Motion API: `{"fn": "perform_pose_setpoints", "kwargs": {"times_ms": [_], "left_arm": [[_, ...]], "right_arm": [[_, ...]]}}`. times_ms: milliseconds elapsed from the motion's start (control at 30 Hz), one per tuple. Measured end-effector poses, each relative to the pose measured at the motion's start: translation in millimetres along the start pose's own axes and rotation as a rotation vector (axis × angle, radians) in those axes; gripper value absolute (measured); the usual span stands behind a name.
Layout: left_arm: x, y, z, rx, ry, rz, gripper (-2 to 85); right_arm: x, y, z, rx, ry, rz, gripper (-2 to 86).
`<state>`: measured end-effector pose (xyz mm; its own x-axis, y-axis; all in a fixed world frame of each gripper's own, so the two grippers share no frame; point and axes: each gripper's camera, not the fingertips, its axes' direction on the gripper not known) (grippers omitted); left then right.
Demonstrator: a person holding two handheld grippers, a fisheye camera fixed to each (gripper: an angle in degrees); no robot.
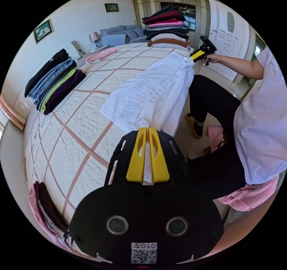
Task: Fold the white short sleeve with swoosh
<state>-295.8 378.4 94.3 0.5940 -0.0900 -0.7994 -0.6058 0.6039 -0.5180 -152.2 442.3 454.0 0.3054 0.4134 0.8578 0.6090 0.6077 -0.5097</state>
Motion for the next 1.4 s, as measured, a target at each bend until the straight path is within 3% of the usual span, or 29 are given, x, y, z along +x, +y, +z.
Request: {"fn": "perform_pose_setpoints", "kwargs": {"times_ms": [367, 567, 733, 1067, 1200, 1300, 1400], "left_arm": [[36, 41, 1, -0.017, -0.075, -0.117, 7.1], [87, -11, -5, 0.026, -0.252, 0.049, 9.9], [88, -39, 44, -0.078, -0.303, 0.120, 10.0], [102, -6, 46, -0.157, -0.183, 0.229, 4.3], [87, 14, 53, -0.265, -0.094, 0.180, 4.6], [62, 6, 26, -0.111, -0.126, 0.043, 5.3], [16, -8, 23, -0.118, -0.245, -0.167, 6.7]], "right_arm": [[-7, 54, 11, -0.047, 0.065, 0.110, 4.0], [-25, 57, 6, 0.045, 0.198, 0.227, 3.9], [-47, 18, -4, 0.144, 0.081, 0.161, 3.6], [-51, -7, 18, 0.078, -0.022, 0.109, 1.5], [-48, -14, 23, 0.061, 0.001, 0.097, 1.3], [-29, -21, 19, 0.078, 0.005, 0.140, 1.4], [-3, -34, 26, -0.016, 0.051, 0.182, 1.9]]}}
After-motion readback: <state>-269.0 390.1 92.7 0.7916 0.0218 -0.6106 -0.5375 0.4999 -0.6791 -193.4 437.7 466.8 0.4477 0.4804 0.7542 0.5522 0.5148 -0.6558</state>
